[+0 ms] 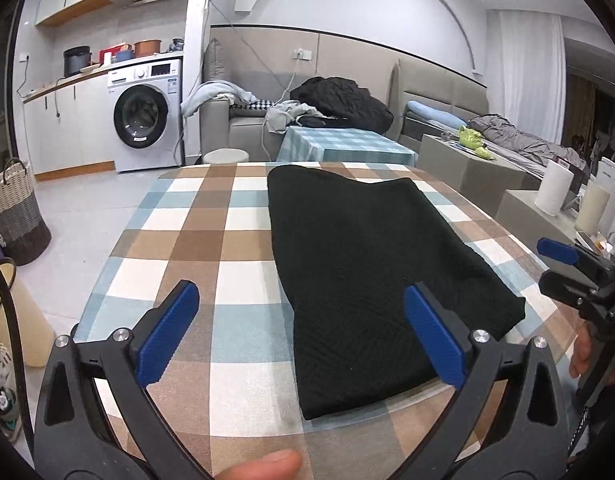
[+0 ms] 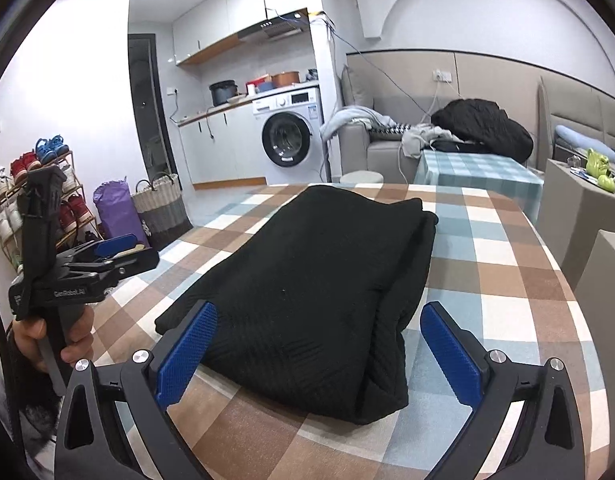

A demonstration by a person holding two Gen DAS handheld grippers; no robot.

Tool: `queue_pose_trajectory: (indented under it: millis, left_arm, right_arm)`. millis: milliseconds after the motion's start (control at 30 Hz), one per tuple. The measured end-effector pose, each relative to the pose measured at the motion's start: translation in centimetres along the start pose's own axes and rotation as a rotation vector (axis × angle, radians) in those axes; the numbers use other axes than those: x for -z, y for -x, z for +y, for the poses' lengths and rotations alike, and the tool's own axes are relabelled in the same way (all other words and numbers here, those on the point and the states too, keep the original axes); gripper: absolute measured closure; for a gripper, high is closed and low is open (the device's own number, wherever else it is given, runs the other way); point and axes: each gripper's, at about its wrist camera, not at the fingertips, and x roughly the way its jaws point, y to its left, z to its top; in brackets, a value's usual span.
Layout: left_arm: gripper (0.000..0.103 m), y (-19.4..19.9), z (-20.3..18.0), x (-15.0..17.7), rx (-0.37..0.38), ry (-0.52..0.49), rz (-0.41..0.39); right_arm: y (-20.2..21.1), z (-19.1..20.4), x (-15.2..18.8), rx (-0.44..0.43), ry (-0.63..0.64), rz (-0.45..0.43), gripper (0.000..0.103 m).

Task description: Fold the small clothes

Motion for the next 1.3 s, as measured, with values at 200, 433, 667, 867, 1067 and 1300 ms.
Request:
queue_pose_trajectory:
  millis: [200,433,667,867,1067,1300]
  left_arm:
    - [0.001,0.5,-0.5,0.5,0.006,-0.019,-0.046]
    - [0.001,0.2,-0.3,0.8,0.002,-0.008,-0.054]
    - [0.001,-0.1,-0.2,1.2,0.004,-0.006,-0.059]
    - [0.001,0.2,-0.3,1.2,0.013,-0.012,-0.062]
    - [0.001,0.4,-0.4,1.3,0.021,-0.022,-0.075]
    - [0.001,0.4,-0.4,1.3,0.023,-0.023,-0.076]
  right_arm:
    - [0.2,0.1,0.4,-0.001,0.008,-0.025,0.0]
    - [0.7,0.0,0.6,0.004,0.013,-0.076,0.0]
    - [0.9,0.0,0.9,0.012,0.014,-0.103,0.0]
    - [1.2,0.0,1.0,0.003,0.017,-0.117,0.0]
    - [1.2,0.1,1.0,-0.01,0.032,-0.123,0.0]
    - [1.0,-0.2,0.9,-0.01,0.022,-0.124,0.0]
